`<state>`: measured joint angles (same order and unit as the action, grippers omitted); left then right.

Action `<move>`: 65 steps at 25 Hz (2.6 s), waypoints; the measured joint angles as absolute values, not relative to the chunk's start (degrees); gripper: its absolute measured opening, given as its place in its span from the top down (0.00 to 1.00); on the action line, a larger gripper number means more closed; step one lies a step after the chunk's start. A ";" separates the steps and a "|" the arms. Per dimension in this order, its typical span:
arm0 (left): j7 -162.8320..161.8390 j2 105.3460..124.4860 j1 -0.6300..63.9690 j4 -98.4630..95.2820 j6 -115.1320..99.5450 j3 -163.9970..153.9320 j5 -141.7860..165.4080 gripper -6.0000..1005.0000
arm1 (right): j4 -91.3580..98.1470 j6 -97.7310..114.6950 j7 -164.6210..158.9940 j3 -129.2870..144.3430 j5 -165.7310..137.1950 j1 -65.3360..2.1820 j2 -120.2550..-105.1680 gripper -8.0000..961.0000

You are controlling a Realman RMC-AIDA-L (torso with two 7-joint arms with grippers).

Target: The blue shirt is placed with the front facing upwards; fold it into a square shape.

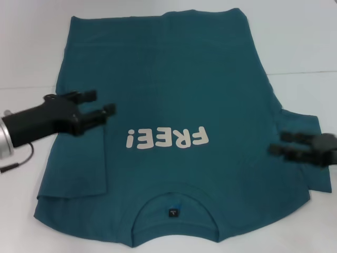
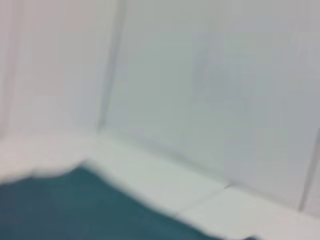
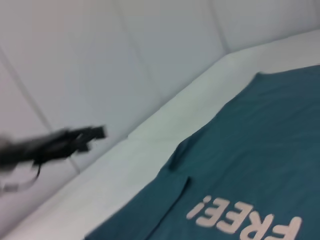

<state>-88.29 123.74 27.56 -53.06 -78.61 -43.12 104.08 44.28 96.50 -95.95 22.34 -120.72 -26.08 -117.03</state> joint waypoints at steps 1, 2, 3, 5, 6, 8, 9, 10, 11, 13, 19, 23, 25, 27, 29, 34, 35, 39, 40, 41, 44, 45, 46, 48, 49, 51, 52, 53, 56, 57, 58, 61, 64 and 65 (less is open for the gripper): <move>-82.49 123.57 27.42 -49.89 -80.12 -42.67 101.61 0.61 | 45.09 97.21 -98.46 21.85 -120.27 -25.94 -116.58 0.04; -77.24 123.47 27.28 -46.99 -81.58 -42.32 99.63 0.57 | 46.21 98.13 -102.20 21.32 -119.82 -25.77 -115.84 0.04; -73.47 123.39 27.15 -44.67 -82.36 -42.06 98.57 0.53 | 47.09 98.76 -105.65 20.97 -119.51 -25.62 -115.19 0.04; -67.92 123.38 27.01 -40.80 -83.35 -41.98 97.89 0.45 | 49.02 99.87 -115.76 20.48 -119.77 -25.16 -113.31 0.04; -66.67 123.38 26.97 -39.49 -83.43 -42.07 97.89 0.41 | 49.67 99.87 -120.02 20.35 -120.19 -24.89 -112.23 0.04; -65.21 123.45 26.76 -37.40 -83.35 -42.35 98.00 0.33 | 50.65 99.79 -128.09 19.88 -120.94 -24.12 -109.76 0.04; -64.91 123.57 26.62 -36.77 -83.19 -42.48 98.01 0.29 | 50.95 99.74 -131.07 19.38 -121.07 -23.68 -108.70 0.04; -64.79 123.65 26.48 -36.35 -83.02 -42.60 98.01 0.25 | 51.33 99.31 -133.77 18.79 -121.30 -23.27 -107.71 0.04; -64.74 123.72 26.39 -36.10 -82.92 -42.72 98.01 0.22 | 51.66 98.99 -135.92 18.28 -121.64 -22.96 -106.95 0.04; -64.70 123.74 26.27 -35.32 -82.69 -42.96 97.99 0.16 | 53.06 97.48 -140.13 17.49 -124.34 -22.65 -105.35 0.04; -65.17 123.50 26.74 -34.40 -81.80 -43.01 99.57 0.08 | 58.79 96.73 -148.01 16.95 -136.93 -24.98 -104.17 0.04; -66.45 123.38 27.89 -34.27 -80.70 -43.31 101.87 0.08 | 57.11 96.66 -148.61 17.22 -139.98 -26.49 -104.83 0.04; -67.10 123.25 28.79 -34.12 -80.01 -43.50 103.36 0.08 | 55.75 96.06 -148.50 17.36 -140.35 -26.63 -105.13 0.04; -67.63 123.16 29.59 -33.92 -79.36 -43.52 104.77 0.08 | 54.21 94.75 -148.26 17.45 -140.47 -26.64 -105.19 0.04; -68.83 123.13 30.46 -33.87 -78.81 -43.51 107.02 0.08 | 53.25 93.39 -148.09 17.99 -140.49 -26.48 -105.03 0.04; -71.84 123.03 30.68 -34.26 -78.75 -43.50 109.02 0.08 | 53.01 93.12 -147.68 19.92 -140.53 -25.93 -105.36 0.04; -72.11 122.95 30.50 -34.26 -78.75 -43.50 109.04 0.08 | 53.00 93.25 -147.54 19.99 -140.53 -25.96 -105.62 0.04; -72.95 122.69 29.80 -34.27 -78.77 -43.50 109.28 0.08 | 52.94 93.25 -146.84 20.20 -140.54 -26.39 -107.04 0.04; -72.98 122.67 29.66 -34.27 -78.78 -43.50 109.37 0.08 | 52.77 92.54 -146.61 21.12 -140.54 -26.52 -107.48 0.04; -72.99 122.68 29.55 -34.27 -78.84 -43.50 109.45 0.08 | 52.48 91.86 -146.59 21.81 -140.53 -26.55 -107.57 0.04; -73.04 122.74 29.46 -34.25 -79.17 -43.51 109.62 0.08 | 51.39 90.51 -146.63 23.08 -140.54 -26.66 -107.61 0.04; -73.08 122.78 29.46 -34.20 -79.27 -43.51 109.64 0.08 | 49.95 88.94 -146.65 23.98 -140.55 -26.92 -107.63 0.04; -73.08 122.78 29.46 -34.20 -79.27 -43.51 109.64 0.08 | 49.23 88.31 -146.64 24.45 -140.58 -27.09 -107.63 0.04; -73.09 122.72 29.50 -34.07 -79.28 -43.50 109.66 0.08 | 48.55 87.61 -146.60 25.08 -140.59 -27.26 -107.64 0.04; -73.09 122.68 29.52 -34.03 -79.28 -43.51 109.68 0.08 | 48.03 87.01 -146.59 25.85 -140.60 -27.35 -107.65 0.04; -73.10 122.66 29.57 -33.96 -79.27 -43.51 109.71 0.08 | 47.08 85.74 -146.59 27.58 -140.61 -27.48 -107.74 0.04; -73.10 122.66 29.58 -33.95 -79.20 -43.50 109.74 0.08 | 46.71 85.12 -146.59 28.21 -140.62 -27.55 -107.89 0.04; -73.10 122.66 29.58 -33.94 -79.13 -43.50 109.76 0.08 | 46.45 84.60 -146.59 28.64 -140.63 -27.62 -108.07 0.04; -73.11 122.67 29.60 -33.92 -79.10 -43.50 109.82 0.08 | 46.23 83.28 -146.59 29.56 -140.63 -27.84 -108.90 0.04; -73.12 122.70 29.63 -33.90 -79.16 -43.51 109.93 0.08 | 46.21 82.93 -146.63 30.06 -140.63 -27.90 -109.14 0.04; -73.12 122.71 29.65 -33.88 -79.19 -43.50 110.08 0.08 | 46.21 82.54 -146.71 30.53 -140.63 -27.93 -109.34 0.04; -73.12 122.89 29.75 -33.84 -79.13 -43.50 110.82 0.08 | 46.02 81.69 -146.94 31.63 -140.63 -28.01 -109.67 0.04; -73.13 122.99 29.77 -33.83 -79.17 -43.50 111.02 0.08 | 45.40 81.15 -147.06 32.50 -140.67 -28.17 -109.75 0.04; -73.13 123.03 29.79 -33.83 -79.19 -43.50 111.02 0.08 | 45.01 80.84 -147.08 32.67 -140.98 -28.29 -109.77 0.04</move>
